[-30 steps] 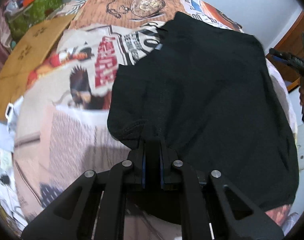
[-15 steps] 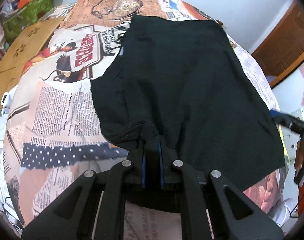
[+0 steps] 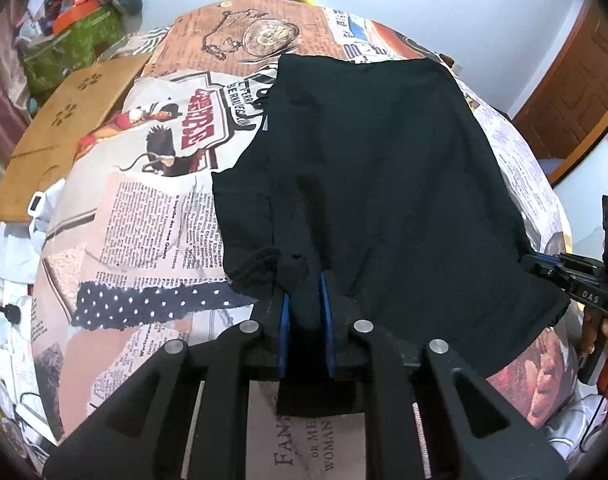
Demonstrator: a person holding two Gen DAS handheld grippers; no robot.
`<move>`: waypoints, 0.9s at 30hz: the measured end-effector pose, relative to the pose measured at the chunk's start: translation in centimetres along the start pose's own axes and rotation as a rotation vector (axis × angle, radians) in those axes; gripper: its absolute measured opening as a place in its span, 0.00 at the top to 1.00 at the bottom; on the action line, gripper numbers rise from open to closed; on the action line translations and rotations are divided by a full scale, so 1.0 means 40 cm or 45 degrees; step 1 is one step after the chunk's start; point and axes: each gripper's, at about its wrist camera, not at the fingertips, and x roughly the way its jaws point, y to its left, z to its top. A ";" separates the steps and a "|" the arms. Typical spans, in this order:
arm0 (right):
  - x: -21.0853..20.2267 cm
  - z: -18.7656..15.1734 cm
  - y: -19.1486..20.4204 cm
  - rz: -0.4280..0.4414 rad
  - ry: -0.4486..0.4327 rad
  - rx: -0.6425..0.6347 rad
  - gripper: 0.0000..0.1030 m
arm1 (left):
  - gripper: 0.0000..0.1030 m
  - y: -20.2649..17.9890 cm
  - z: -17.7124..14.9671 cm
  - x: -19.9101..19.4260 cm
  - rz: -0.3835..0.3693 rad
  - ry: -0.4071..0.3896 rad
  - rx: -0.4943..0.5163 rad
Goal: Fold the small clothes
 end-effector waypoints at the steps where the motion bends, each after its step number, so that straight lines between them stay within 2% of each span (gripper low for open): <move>1: -0.002 0.000 0.000 -0.017 -0.005 -0.008 0.91 | 0.79 -0.001 0.002 -0.003 -0.001 0.001 -0.004; 2: -0.004 0.003 -0.004 -0.051 -0.010 -0.027 0.92 | 0.73 -0.004 0.005 -0.006 -0.002 0.001 -0.002; 6: -0.018 0.009 -0.030 -0.205 -0.026 -0.065 0.94 | 0.70 -0.010 0.014 -0.044 0.058 -0.061 0.034; 8: -0.035 0.009 -0.046 -0.202 -0.023 -0.057 0.94 | 0.68 0.004 0.021 -0.061 0.095 -0.086 0.036; 11: -0.077 0.002 -0.058 -0.232 -0.047 -0.054 0.93 | 0.64 0.039 0.039 -0.072 0.089 -0.094 -0.014; 13: -0.100 0.002 -0.064 -0.220 -0.072 -0.039 0.89 | 0.64 0.063 0.056 -0.071 0.049 -0.086 -0.066; 17: -0.124 0.005 -0.058 -0.185 -0.136 -0.003 0.67 | 0.64 0.074 0.083 -0.040 -0.025 -0.047 -0.107; 21: -0.107 0.013 -0.039 -0.146 -0.151 -0.008 0.63 | 0.64 0.057 0.109 0.034 -0.075 0.038 -0.100; 25: -0.083 0.011 -0.027 -0.117 -0.125 -0.006 0.63 | 0.64 0.036 0.117 0.114 -0.044 0.129 -0.068; 27: -0.070 0.013 -0.024 -0.108 -0.110 -0.007 0.63 | 0.75 0.032 0.106 0.142 -0.077 0.157 -0.074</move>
